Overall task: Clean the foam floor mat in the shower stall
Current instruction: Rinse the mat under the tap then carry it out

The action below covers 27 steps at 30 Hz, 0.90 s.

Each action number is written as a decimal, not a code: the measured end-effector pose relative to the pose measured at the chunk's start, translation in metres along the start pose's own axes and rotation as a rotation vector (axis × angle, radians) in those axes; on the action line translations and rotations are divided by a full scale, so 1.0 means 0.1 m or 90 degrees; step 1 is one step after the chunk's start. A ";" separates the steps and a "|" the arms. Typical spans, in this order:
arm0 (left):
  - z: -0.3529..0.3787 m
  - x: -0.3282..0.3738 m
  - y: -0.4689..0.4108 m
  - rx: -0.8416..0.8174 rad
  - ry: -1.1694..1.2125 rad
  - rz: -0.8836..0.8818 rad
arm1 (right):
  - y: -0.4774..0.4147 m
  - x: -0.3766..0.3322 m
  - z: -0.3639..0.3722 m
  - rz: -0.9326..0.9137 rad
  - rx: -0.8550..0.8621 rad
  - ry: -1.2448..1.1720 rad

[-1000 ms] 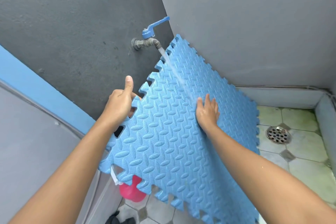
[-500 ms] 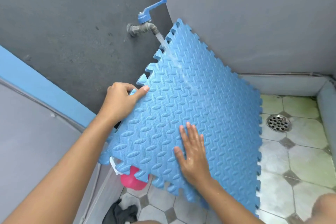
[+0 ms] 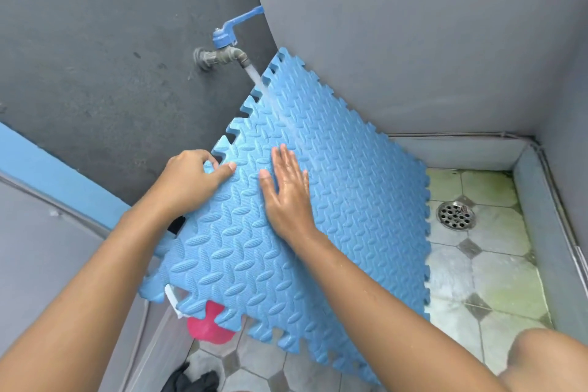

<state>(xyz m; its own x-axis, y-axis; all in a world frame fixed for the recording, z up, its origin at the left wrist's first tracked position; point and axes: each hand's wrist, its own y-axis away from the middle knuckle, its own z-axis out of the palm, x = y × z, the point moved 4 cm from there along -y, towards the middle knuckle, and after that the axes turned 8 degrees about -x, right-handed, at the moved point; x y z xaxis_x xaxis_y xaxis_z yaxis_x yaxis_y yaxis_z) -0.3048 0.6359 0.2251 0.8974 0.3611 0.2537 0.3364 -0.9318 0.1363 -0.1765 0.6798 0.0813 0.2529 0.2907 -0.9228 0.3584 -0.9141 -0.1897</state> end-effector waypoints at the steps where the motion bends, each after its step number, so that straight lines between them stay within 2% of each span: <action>1: -0.01 0.01 -0.03 -0.015 -0.004 -0.013 | -0.03 -0.05 0.02 -0.011 0.000 -0.007; 5: -0.03 0.06 -0.20 -0.102 0.085 -0.070 | 0.05 0.04 0.04 -0.022 -0.002 -0.022; 7: 0.02 0.17 -0.27 -0.115 0.048 -0.061 | 0.08 0.10 0.02 -0.019 0.000 -0.027; 10: 0.11 0.24 -0.31 -0.044 0.001 -0.012 | 0.04 0.14 -0.09 -0.022 0.030 -0.051; 13: 0.14 0.21 -0.18 0.013 -0.010 0.043 | -0.23 -0.03 -0.17 -0.103 0.018 -0.050; 16: 0.11 0.18 -0.04 0.063 -0.020 0.100 | -0.77 -0.23 -0.24 -0.156 0.004 -0.028; 19: 0.06 0.11 0.05 0.097 -0.026 0.138 | -1.38 -0.11 -0.43 -0.130 0.010 0.008; 22: 0.02 0.00 0.14 0.111 -0.017 0.154 | -1.63 0.58 -0.64 -0.013 -0.014 0.013; 24: 0.00 -0.05 0.20 0.116 -0.013 0.163 | -1.47 1.44 -0.81 0.148 -0.001 0.008; 27: -0.04 -0.10 0.25 0.131 -0.010 0.174 | -0.72 2.74 -1.01 0.420 0.044 0.069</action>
<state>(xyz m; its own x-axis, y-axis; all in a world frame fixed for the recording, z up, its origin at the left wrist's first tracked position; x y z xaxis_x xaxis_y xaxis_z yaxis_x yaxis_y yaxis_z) -0.3062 0.6094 0.2299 0.9663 0.0973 0.2384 0.1315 -0.9825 -0.1318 -0.0422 0.8535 -0.1241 0.4900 -0.3114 -0.8142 0.0404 -0.9249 0.3780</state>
